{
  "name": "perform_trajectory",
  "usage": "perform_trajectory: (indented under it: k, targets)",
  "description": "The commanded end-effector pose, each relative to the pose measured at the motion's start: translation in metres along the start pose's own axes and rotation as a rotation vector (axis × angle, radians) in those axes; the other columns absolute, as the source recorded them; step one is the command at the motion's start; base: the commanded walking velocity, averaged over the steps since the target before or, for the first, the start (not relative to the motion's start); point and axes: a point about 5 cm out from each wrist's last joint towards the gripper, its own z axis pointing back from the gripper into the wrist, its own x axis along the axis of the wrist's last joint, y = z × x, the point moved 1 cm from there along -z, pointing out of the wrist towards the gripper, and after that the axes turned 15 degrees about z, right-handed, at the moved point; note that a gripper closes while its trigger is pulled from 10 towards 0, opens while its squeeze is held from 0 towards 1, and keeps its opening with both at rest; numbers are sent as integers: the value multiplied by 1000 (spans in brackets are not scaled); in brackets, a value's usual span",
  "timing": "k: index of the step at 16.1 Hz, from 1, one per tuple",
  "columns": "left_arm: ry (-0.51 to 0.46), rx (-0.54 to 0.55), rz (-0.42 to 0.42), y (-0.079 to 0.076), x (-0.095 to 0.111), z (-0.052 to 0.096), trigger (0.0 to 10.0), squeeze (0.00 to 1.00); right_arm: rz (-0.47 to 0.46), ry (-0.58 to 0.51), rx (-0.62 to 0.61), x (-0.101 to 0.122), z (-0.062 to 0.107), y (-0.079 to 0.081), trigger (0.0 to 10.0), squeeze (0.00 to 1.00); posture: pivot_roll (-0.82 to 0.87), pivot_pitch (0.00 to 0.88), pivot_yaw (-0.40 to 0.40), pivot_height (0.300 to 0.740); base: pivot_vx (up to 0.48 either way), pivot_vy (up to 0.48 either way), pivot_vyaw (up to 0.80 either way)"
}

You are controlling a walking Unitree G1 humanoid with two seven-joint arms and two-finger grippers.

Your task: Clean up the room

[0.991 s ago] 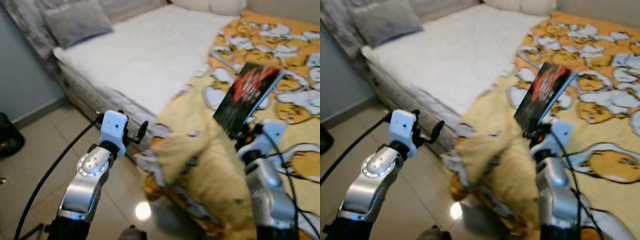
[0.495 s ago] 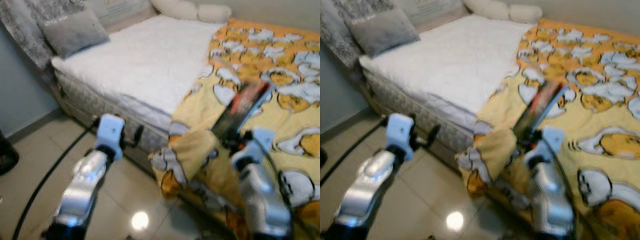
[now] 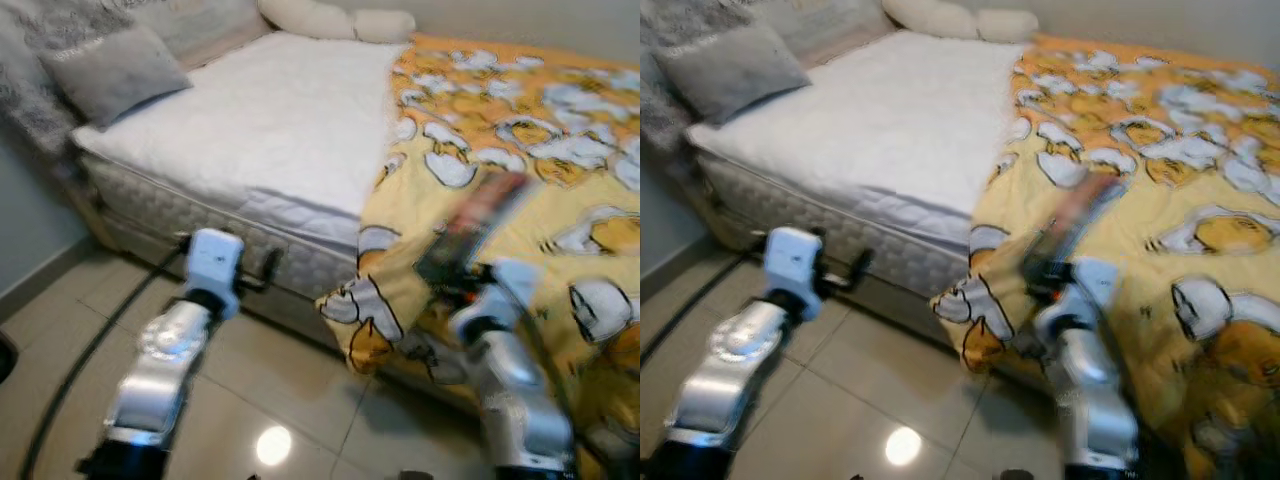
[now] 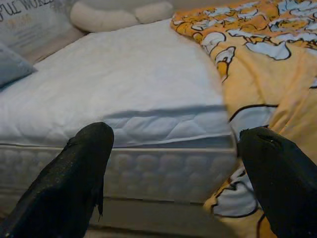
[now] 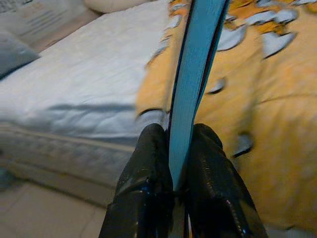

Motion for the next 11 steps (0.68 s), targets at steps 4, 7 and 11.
perform_trajectory:
  k: [4,7,11]
  targets:
    - [3,16,5,-2,4,-4,10000,0,21,-53,9,14,-3,0,10000,0,-94,0,34,740,0,0,0]
    - [-2,23,33,-1,5,-6,10000,0,24,-50,18,15,-4,1,10000,0,-92,0,31,740,183,0,0]
    - [2,25,39,-1,4,-6,10000,0,29,-47,25,15,-5,1,10000,0,-93,0,29,740,335,0,0]
